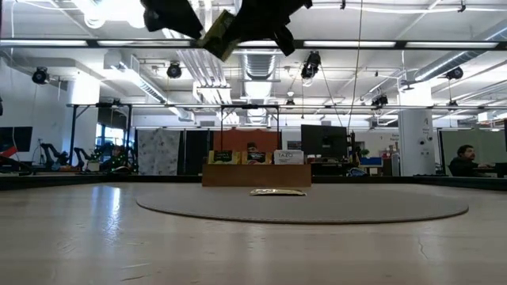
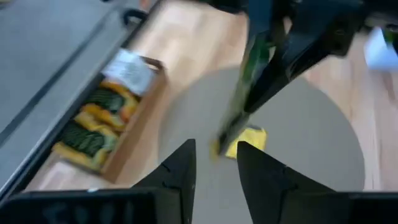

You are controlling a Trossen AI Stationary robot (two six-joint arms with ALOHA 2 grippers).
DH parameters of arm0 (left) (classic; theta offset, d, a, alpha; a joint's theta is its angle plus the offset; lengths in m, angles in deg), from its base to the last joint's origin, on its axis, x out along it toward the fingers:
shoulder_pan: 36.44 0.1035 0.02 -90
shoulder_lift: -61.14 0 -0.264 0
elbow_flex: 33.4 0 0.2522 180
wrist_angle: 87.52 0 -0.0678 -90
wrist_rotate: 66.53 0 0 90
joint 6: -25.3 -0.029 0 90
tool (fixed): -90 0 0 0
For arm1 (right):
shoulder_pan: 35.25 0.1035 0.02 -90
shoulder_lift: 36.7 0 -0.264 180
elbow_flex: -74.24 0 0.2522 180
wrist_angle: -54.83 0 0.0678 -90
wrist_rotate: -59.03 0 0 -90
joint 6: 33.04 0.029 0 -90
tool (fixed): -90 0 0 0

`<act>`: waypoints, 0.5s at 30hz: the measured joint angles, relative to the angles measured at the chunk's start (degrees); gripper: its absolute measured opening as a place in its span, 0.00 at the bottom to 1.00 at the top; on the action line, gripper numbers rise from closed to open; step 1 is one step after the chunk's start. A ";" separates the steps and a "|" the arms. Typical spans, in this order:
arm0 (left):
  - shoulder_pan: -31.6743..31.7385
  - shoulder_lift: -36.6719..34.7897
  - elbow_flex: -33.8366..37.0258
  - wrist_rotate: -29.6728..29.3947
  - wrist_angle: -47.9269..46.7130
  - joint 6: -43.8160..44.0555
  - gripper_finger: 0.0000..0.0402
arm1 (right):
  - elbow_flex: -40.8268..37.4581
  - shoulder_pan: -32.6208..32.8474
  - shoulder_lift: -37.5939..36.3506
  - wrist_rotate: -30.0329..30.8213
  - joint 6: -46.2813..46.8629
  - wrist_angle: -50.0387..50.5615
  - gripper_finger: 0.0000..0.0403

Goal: Pick & Place Tea
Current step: Put the left yellow tea bag into the left compartment of the wooden organizer

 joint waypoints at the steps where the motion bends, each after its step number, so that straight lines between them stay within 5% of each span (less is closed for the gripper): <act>1: 0.00 -1.71 0.65 -1.57 0.03 1.67 0.28 | -0.02 -0.02 -0.06 2.08 1.06 -2.15 0.03; 7: -0.82 -17.09 11.76 -15.99 12.27 11.76 0.28 | -0.09 -0.28 -0.47 10.97 4.16 -22.04 0.03; 11: -1.11 -27.83 27.99 -13.96 44.12 15.20 0.28 | -1.11 -1.10 -0.47 10.65 4.29 -36.12 0.03; 15: -1.09 -29.77 44.11 -9.11 79.66 18.27 0.28 | -4.00 -3.22 -0.22 10.59 8.39 -51.62 0.03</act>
